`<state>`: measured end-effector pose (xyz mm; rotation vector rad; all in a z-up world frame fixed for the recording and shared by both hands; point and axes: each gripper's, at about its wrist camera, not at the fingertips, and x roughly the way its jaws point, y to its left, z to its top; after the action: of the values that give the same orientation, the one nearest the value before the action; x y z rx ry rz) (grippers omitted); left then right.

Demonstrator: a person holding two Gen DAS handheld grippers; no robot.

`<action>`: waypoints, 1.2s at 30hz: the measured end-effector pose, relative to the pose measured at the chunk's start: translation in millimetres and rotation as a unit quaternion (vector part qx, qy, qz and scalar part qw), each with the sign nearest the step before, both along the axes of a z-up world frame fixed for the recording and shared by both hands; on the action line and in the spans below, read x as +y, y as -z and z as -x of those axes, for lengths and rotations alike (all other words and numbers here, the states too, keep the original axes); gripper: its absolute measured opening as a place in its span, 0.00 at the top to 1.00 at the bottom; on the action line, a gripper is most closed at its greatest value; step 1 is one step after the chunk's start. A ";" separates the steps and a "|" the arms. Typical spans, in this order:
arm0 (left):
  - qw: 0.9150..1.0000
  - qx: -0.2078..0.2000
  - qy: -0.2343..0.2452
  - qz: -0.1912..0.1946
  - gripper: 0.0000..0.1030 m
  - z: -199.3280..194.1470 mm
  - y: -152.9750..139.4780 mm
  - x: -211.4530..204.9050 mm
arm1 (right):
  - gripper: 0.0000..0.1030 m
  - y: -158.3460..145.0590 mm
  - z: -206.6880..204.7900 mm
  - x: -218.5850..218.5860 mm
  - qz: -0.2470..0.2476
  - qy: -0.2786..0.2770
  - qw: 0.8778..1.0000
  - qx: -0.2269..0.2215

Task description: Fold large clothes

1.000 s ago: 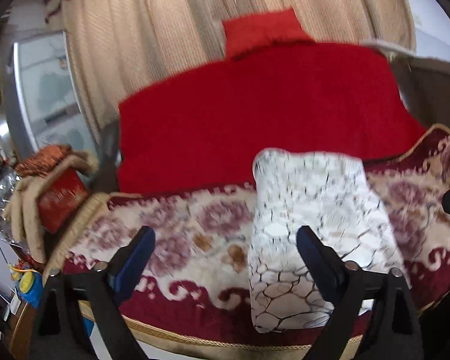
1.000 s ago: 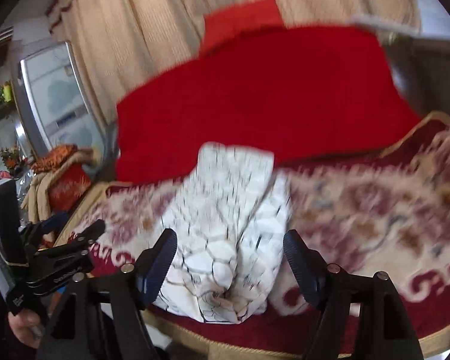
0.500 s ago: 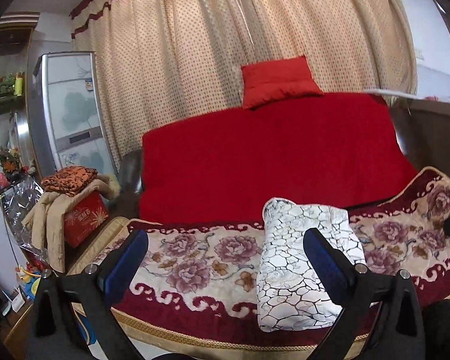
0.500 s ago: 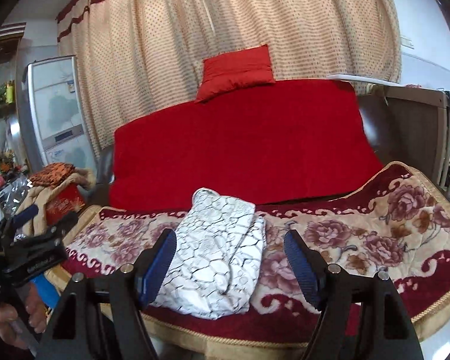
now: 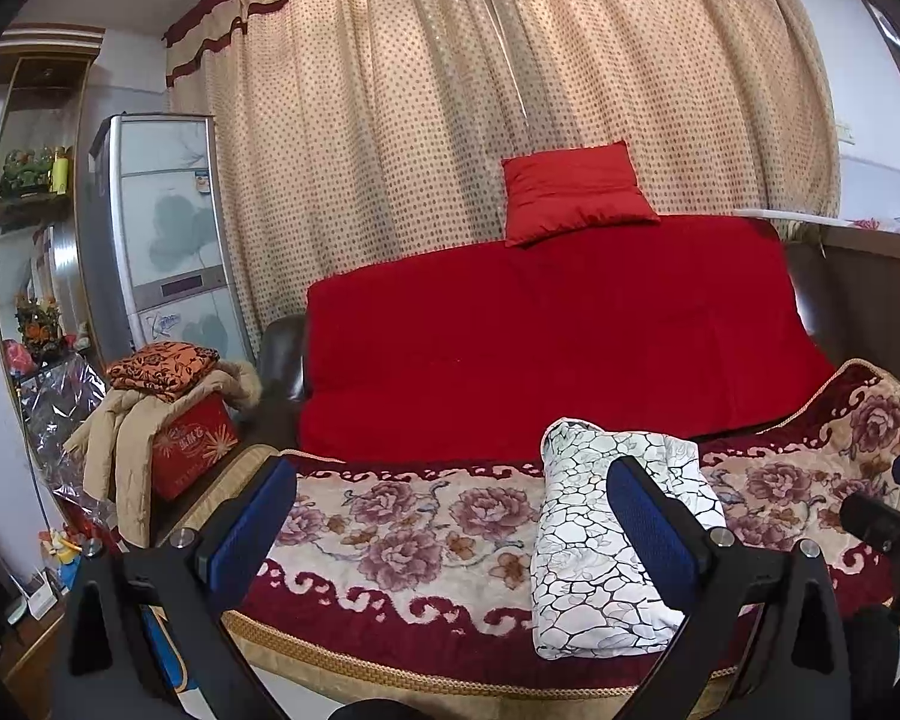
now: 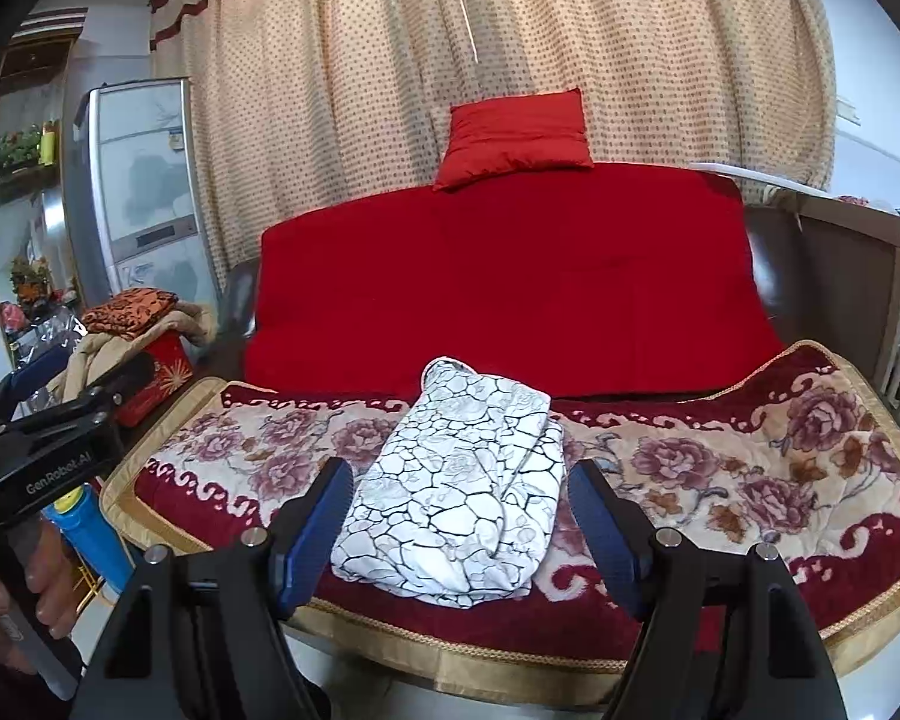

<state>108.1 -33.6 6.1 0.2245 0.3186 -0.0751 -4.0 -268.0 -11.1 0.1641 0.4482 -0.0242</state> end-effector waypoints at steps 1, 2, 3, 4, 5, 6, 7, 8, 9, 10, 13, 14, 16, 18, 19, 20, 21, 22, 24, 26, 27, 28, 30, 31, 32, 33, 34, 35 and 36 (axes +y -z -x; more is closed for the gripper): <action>1.000 -0.002 -0.001 0.001 0.00 1.4 -1.5 2.0 | 0.25 -1.2 0.5 2.5 0.002 0.000 1.000 0.000; 1.000 -0.004 -0.003 0.001 0.00 2.8 -3.0 3.6 | 0.25 -2.1 0.7 4.2 0.004 0.001 1.000 0.000; 1.000 -0.005 -0.004 0.002 0.00 4.1 -4.0 5.2 | 0.25 -3.5 1.4 6.4 0.005 0.002 1.000 0.000; 1.000 -0.009 -0.006 0.003 0.00 6.1 -5.3 7.2 | 0.25 -4.8 2.2 8.4 0.006 0.003 1.000 0.000; 1.000 -0.011 -0.008 0.002 0.00 7.6 -6.6 8.4 | 0.25 -6.2 2.6 9.2 0.005 0.003 1.000 -0.001; 1.000 -0.013 -0.008 0.002 0.00 9.3 -7.9 9.5 | 0.25 -7.7 3.2 10.0 0.004 0.003 1.000 -0.002; 1.000 -0.015 -0.009 0.003 0.00 10.8 -9.0 11.0 | 0.25 -9.1 3.9 11.0 0.003 0.003 1.000 -0.004; 1.000 -0.017 -0.009 0.004 0.00 12.2 -10.2 12.4 | 0.25 -10.7 4.8 12.3 0.003 0.002 1.000 -0.006; 1.000 -0.019 -0.010 0.005 0.00 13.6 -11.1 14.0 | 0.25 -12.8 5.4 14.2 0.004 0.002 1.000 -0.008; 1.000 -0.020 -0.011 0.005 0.00 14.8 -11.9 15.5 | 0.25 -14.1 5.9 15.9 0.006 0.003 1.000 -0.010; 1.000 -0.024 -0.012 0.005 0.00 17.7 -14.7 19.5 | 0.25 -17.6 6.1 21.5 0.007 0.000 1.000 -0.013; 1.000 -0.025 -0.012 0.005 0.00 18.8 -15.6 20.6 | 0.25 -18.4 6.3 23.7 0.007 0.000 1.000 -0.014; 1.000 -0.028 -0.012 0.007 0.00 20.8 -17.8 23.6 | 0.25 -19.9 7.3 27.6 0.009 0.001 1.000 -0.015; 0.999 -0.032 -0.013 0.008 0.00 23.8 -19.7 25.6 | 0.25 -21.4 7.6 30.9 0.011 0.000 1.000 -0.015; 0.999 -0.033 -0.014 0.008 0.00 25.1 -20.7 26.5 | 0.25 -22.3 8.2 32.4 0.012 0.000 1.000 -0.016; 0.999 -0.035 -0.013 0.008 0.00 26.3 -21.3 27.0 | 0.25 -23.1 9.1 33.7 0.013 0.001 1.000 -0.017; 0.999 -0.037 -0.012 0.009 0.00 27.9 -22.2 28.1 | 0.25 -24.0 9.9 34.6 0.014 0.003 1.000 -0.018; 0.999 -0.037 -0.012 0.009 0.00 29.2 -22.3 28.9 | 0.25 -25.0 10.9 35.2 0.014 0.003 1.000 -0.020; 0.999 -0.039 -0.011 0.009 0.00 31.1 -22.8 30.2 | 0.25 -26.7 12.1 35.3 0.014 0.003 1.000 -0.022; 0.999 -0.040 -0.010 0.008 0.00 32.1 -22.7 31.0 | 0.25 -28.4 13.2 35.4 0.014 0.003 1.000 -0.024; 0.999 -0.040 -0.009 0.008 0.00 32.2 -23.1 31.2 | 0.25 -28.5 13.0 35.2 0.014 0.003 1.000 -0.024; 0.999 -0.040 -0.009 0.008 0.00 32.0 -23.0 31.4 | 0.25 -28.6 12.9 35.5 0.014 0.002 1.000 -0.024; 0.999 -0.038 -0.009 0.008 0.00 31.9 -22.6 31.7 | 0.25 -28.6 12.9 37.0 0.014 0.002 1.000 -0.024; 0.999 -0.038 -0.009 0.008 0.00 31.9 -22.6 32.1 | 0.25 -28.8 12.9 37.6 0.015 0.001 1.000 -0.024; 0.999 -0.038 -0.010 0.008 0.00 32.0 -22.5 32.6 | 0.25 -28.7 12.8 38.2 0.015 0.002 1.000 -0.025; 0.999 -0.037 -0.010 0.009 0.00 32.0 -22.5 33.1 | 0.25 -28.7 12.9 38.6 0.015 0.001 1.000 -0.025; 0.999 -0.037 -0.009 0.009 0.00 32.0 -22.5 33.6 | 0.25 -28.5 12.9 39.2 0.016 0.002 1.000 -0.025; 0.999 -0.037 -0.010 0.009 0.00 32.0 -22.7 33.7 | 0.25 -28.3 12.9 39.9 0.018 0.004 1.000 -0.025; 0.999 -0.038 -0.010 0.009 0.00 32.1 -22.7 34.2 | 0.25 -28.0 13.1 40.2 0.018 0.004 1.000 -0.025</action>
<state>76.0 0.6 28.8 0.2053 0.2451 -0.0495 -17.1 -227.8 16.9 0.1304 0.3974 -0.0367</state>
